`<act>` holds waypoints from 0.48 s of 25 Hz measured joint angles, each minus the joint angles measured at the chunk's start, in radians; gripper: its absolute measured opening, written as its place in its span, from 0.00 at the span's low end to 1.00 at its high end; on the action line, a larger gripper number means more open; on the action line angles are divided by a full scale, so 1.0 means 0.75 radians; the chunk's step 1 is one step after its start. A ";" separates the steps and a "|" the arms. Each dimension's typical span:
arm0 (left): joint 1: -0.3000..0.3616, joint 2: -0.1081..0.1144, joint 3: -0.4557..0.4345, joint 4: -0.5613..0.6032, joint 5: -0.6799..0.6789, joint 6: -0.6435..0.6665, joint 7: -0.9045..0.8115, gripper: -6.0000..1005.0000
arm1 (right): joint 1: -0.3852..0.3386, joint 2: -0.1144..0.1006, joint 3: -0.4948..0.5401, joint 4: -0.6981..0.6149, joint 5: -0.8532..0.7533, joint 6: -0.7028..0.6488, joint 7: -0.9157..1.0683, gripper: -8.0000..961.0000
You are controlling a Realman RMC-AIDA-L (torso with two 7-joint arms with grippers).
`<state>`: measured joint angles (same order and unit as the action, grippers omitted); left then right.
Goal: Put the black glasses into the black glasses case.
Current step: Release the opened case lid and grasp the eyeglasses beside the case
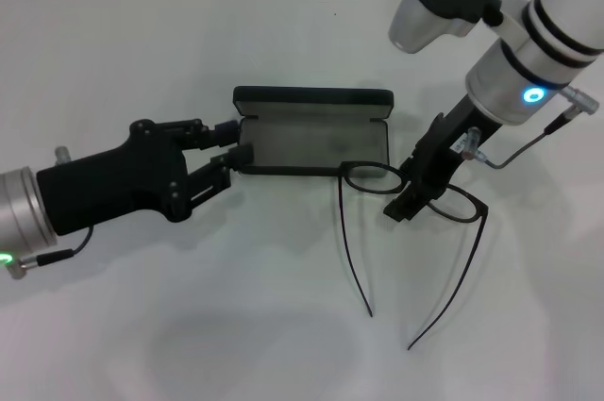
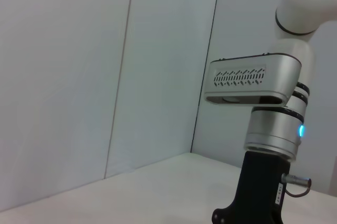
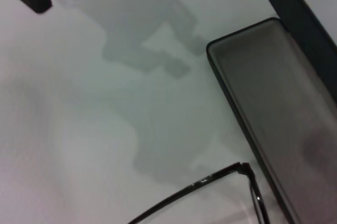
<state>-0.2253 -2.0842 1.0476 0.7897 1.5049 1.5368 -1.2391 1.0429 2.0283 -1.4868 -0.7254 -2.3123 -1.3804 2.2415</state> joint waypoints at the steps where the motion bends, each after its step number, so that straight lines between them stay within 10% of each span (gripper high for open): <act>1: -0.001 0.001 0.000 -0.010 0.001 0.000 0.007 0.30 | 0.004 0.000 -0.006 0.009 0.006 0.007 0.001 0.60; 12: -0.012 0.006 0.000 -0.055 0.006 0.000 0.025 0.30 | 0.010 -0.001 -0.016 0.062 0.022 0.047 0.031 0.53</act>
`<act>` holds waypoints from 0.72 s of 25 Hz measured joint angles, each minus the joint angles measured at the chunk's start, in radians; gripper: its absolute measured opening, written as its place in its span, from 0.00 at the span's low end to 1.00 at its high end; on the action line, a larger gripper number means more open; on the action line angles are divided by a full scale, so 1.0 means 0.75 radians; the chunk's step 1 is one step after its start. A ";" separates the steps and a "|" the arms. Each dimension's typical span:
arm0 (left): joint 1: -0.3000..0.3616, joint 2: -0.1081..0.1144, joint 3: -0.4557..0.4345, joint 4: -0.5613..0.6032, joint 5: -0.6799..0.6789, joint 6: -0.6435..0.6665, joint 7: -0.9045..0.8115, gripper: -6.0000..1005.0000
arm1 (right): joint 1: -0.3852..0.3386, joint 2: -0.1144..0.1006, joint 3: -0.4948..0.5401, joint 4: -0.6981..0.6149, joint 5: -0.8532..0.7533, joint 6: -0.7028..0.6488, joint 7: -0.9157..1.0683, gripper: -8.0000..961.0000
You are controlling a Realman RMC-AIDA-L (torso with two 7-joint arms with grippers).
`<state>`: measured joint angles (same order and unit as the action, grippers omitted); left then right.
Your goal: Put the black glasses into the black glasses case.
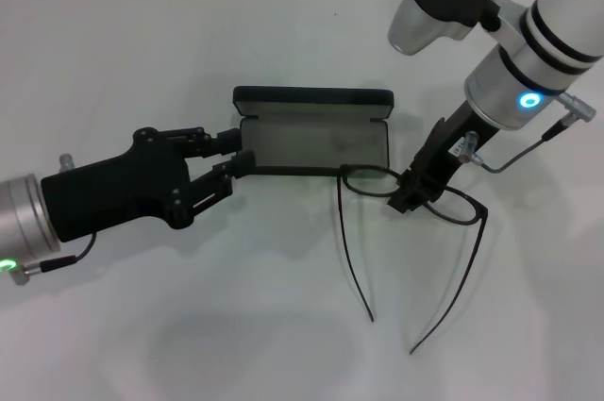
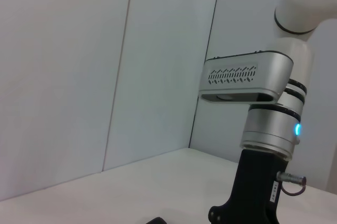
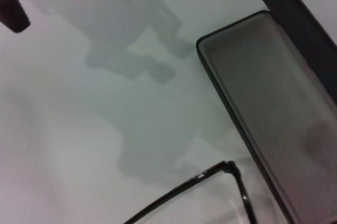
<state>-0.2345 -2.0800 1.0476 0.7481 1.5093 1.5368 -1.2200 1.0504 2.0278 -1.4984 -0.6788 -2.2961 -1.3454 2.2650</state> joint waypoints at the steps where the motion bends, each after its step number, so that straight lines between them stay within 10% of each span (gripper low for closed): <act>1: -0.001 0.000 0.000 -0.004 0.001 -0.001 0.004 0.30 | -0.002 0.000 -0.003 -0.002 0.000 0.000 0.005 0.53; 4: -0.001 -0.003 0.000 -0.011 0.001 -0.005 0.016 0.30 | -0.002 0.000 -0.011 -0.003 -0.003 0.002 0.032 0.31; 12: -0.004 -0.004 0.000 -0.016 -0.010 -0.004 0.019 0.29 | -0.037 0.000 -0.022 -0.077 -0.006 -0.036 0.044 0.14; 18: 0.000 0.005 -0.017 -0.016 -0.085 0.103 0.005 0.29 | -0.270 -0.003 -0.010 -0.480 0.011 -0.104 0.064 0.09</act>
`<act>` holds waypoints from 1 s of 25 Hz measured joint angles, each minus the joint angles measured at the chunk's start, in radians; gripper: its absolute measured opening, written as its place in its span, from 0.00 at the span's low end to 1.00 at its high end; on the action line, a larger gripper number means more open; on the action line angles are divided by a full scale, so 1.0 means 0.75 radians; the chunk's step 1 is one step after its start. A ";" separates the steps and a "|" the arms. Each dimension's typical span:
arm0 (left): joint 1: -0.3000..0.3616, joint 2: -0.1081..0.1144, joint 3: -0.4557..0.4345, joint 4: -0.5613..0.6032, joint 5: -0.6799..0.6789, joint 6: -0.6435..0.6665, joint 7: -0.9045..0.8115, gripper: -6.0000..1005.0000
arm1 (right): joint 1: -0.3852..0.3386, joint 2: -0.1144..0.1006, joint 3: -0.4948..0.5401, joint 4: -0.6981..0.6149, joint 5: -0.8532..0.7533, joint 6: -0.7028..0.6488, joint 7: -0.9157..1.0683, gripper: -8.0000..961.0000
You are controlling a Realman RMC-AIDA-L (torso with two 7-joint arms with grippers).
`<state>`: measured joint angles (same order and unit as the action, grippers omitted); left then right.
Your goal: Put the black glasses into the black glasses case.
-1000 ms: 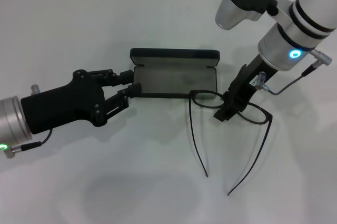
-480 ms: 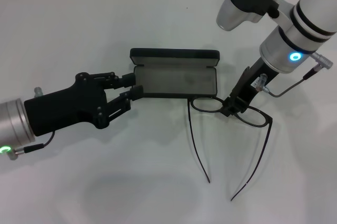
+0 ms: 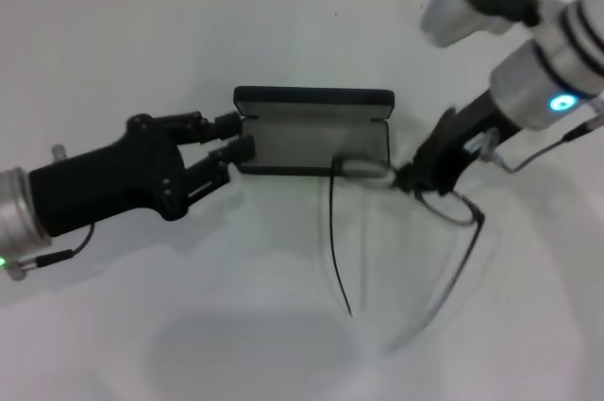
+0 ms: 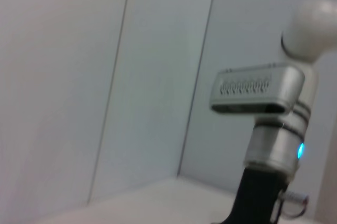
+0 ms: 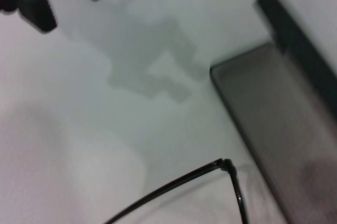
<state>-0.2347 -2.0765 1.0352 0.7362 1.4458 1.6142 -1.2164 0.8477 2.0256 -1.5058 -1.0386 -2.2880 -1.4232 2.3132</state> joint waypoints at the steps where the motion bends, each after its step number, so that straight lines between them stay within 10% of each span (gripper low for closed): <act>1: -0.001 0.000 -0.015 0.000 -0.007 0.032 0.000 0.29 | -0.070 -0.002 0.007 -0.119 0.004 -0.002 0.002 0.09; 10: -0.060 -0.005 -0.120 -0.001 -0.072 0.305 -0.005 0.29 | -0.434 -0.005 0.073 -0.544 0.227 0.088 -0.167 0.08; 17: -0.133 -0.012 -0.101 -0.005 -0.109 0.352 -0.055 0.08 | -0.481 -0.006 0.131 -0.327 0.697 0.152 -0.584 0.08; 25: -0.184 -0.013 -0.055 -0.054 -0.114 0.378 -0.045 0.06 | -0.411 -0.006 0.204 -0.022 0.915 0.148 -0.846 0.08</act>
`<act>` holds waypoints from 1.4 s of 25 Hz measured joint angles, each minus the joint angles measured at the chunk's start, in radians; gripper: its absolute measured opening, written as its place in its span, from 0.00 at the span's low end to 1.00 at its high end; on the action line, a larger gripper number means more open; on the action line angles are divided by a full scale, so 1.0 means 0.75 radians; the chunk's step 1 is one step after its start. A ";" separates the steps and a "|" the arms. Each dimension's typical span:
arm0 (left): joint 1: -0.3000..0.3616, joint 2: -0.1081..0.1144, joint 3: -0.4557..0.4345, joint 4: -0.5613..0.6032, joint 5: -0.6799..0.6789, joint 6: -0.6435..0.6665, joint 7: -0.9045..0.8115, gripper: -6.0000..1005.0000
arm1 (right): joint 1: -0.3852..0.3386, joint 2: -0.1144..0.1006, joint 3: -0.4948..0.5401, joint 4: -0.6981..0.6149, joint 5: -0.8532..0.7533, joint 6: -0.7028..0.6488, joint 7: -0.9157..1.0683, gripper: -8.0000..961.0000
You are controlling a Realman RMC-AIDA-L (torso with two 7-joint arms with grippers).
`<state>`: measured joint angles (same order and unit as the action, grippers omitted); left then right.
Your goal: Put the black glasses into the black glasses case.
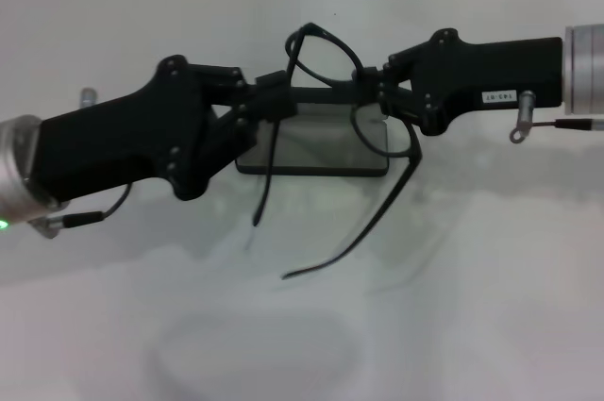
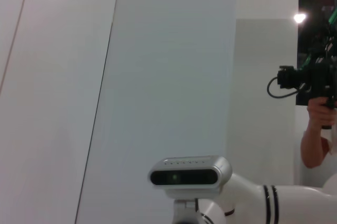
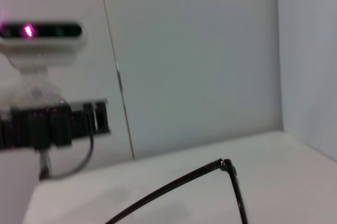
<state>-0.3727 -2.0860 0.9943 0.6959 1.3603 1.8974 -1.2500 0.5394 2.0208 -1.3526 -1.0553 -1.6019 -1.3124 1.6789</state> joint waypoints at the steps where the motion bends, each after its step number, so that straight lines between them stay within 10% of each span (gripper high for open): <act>1: -0.015 0.001 0.000 -0.024 0.005 -0.003 0.006 0.06 | 0.018 -0.001 0.011 0.052 0.033 -0.009 -0.034 0.08; 8: -0.077 0.008 -0.011 -0.091 0.043 -0.020 0.021 0.06 | 0.097 -0.002 0.062 0.340 0.257 -0.120 -0.294 0.08; 35: -0.083 0.000 -0.004 -0.134 0.095 -0.027 0.036 0.06 | 0.076 0.005 0.093 0.392 0.288 -0.271 -0.332 0.08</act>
<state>-0.4349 -2.0860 0.9916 0.5952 1.4312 1.8773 -1.2230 0.5966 2.0248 -1.2826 -0.7615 -1.3855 -1.5155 1.4303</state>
